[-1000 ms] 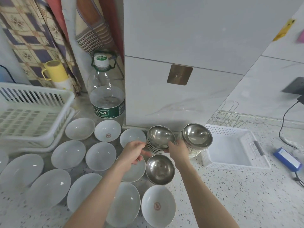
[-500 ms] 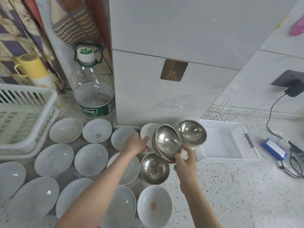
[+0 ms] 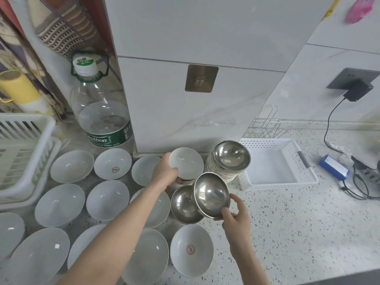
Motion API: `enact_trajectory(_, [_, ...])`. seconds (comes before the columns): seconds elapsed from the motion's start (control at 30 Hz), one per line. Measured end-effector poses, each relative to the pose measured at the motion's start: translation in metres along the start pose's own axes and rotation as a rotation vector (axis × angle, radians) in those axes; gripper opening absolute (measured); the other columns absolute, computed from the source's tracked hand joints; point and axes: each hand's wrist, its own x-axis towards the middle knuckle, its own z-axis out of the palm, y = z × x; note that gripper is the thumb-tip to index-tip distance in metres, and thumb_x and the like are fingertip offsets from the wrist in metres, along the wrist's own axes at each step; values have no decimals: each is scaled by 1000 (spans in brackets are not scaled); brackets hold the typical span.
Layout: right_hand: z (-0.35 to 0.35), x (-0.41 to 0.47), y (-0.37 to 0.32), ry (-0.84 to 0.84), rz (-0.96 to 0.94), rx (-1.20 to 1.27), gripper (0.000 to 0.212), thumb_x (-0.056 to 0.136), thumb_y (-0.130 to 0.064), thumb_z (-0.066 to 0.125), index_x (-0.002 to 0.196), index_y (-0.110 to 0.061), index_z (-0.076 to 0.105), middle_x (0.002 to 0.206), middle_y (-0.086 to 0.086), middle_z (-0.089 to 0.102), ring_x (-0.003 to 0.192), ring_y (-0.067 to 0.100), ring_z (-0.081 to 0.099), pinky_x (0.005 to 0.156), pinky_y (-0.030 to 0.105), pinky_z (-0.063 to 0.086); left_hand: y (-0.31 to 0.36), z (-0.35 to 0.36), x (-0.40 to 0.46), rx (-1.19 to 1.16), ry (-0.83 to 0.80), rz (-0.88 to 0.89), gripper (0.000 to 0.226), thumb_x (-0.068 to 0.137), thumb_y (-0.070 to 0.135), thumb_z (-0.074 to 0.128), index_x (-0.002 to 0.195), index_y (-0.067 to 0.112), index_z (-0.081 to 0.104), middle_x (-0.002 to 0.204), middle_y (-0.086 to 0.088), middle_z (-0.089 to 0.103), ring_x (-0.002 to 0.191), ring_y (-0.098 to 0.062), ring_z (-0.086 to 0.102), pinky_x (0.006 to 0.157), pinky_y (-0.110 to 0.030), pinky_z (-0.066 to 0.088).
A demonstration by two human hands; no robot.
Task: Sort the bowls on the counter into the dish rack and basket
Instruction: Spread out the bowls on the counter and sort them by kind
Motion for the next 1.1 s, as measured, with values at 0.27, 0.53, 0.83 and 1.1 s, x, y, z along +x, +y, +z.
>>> enact_trajectory(0.27, [-17,-4,14,78,27,22,43,91,-8,51,121,-37,52,66,2,74,54,3,63,60,29,45,6,-5,-11,-133,9,-63,53,84,-3,37,120,35,44,82,-5,66,47,-11,67,31,-18,29])
enact_trajectory(0.53, [-33,-3,33,162,86,82,42,91,-9,51,123,-35,51,76,4,74,52,1,65,60,29,43,4,-26,-36,-305,2,-84,51,86,-10,35,119,27,45,70,-13,62,37,-7,60,30,-16,23])
enact_trajectory(0.83, [-39,5,54,204,153,102,43,91,-14,52,129,-31,43,69,6,74,62,7,65,65,31,41,-28,-33,-92,-457,-101,-146,54,87,-11,41,126,27,48,57,-15,65,36,-7,50,31,-16,24])
enact_trajectory(1.1, [-45,34,59,71,127,9,45,89,-13,50,128,-35,41,60,-8,71,82,23,70,64,35,47,-41,-21,-133,-542,32,-143,55,88,-12,40,128,24,50,65,-15,63,40,-8,55,31,-16,23])
